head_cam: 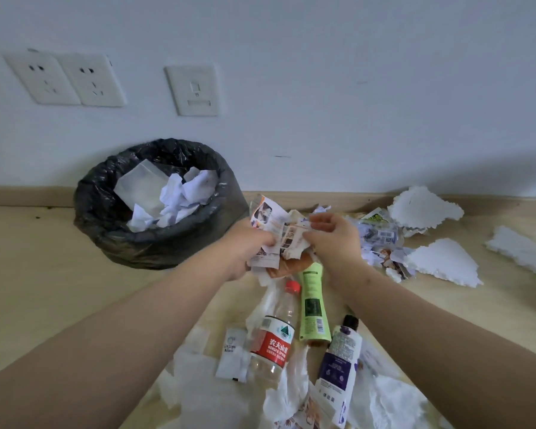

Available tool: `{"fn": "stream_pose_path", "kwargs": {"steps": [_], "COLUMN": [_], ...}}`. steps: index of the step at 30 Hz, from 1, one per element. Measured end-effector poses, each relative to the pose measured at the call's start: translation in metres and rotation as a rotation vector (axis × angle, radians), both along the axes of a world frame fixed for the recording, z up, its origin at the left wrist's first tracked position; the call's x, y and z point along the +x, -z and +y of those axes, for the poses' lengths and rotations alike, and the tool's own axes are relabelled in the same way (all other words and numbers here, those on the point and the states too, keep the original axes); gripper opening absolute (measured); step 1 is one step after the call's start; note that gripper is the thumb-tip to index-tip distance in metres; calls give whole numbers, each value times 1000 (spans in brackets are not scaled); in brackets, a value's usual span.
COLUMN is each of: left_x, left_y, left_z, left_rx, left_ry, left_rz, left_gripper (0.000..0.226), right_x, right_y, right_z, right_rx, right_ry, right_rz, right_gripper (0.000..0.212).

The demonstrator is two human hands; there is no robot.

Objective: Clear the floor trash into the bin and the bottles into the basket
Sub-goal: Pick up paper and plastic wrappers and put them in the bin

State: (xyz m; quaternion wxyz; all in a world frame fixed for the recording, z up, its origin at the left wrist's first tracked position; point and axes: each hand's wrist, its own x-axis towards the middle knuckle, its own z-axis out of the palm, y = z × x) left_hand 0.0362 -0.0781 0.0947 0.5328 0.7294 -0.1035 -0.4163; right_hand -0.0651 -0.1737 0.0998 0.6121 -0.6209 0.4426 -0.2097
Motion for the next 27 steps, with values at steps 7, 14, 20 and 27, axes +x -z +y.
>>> {"fn": "stream_pose_path", "kwargs": {"steps": [7, 14, 20, 27], "left_x": [58, 97, 89, 99], "left_y": [-36, -38, -12, 2], "left_z": [39, 66, 84, 90], "left_rx": [-24, -86, 402, 724], "left_ry": [-279, -822, -460, -185], "left_rz": [-249, -273, -962, -1451], "left_gripper": [40, 43, 75, 38], "right_x": [69, 102, 98, 90], "right_y": [-33, -45, -24, -8], "right_z": [37, 80, 94, 88], "right_rx": [151, 335, 268, 235], "right_ry": [-58, -46, -121, -201], "right_rz": [-140, -171, -69, 15], "right_gripper": [16, 18, 18, 18]}}
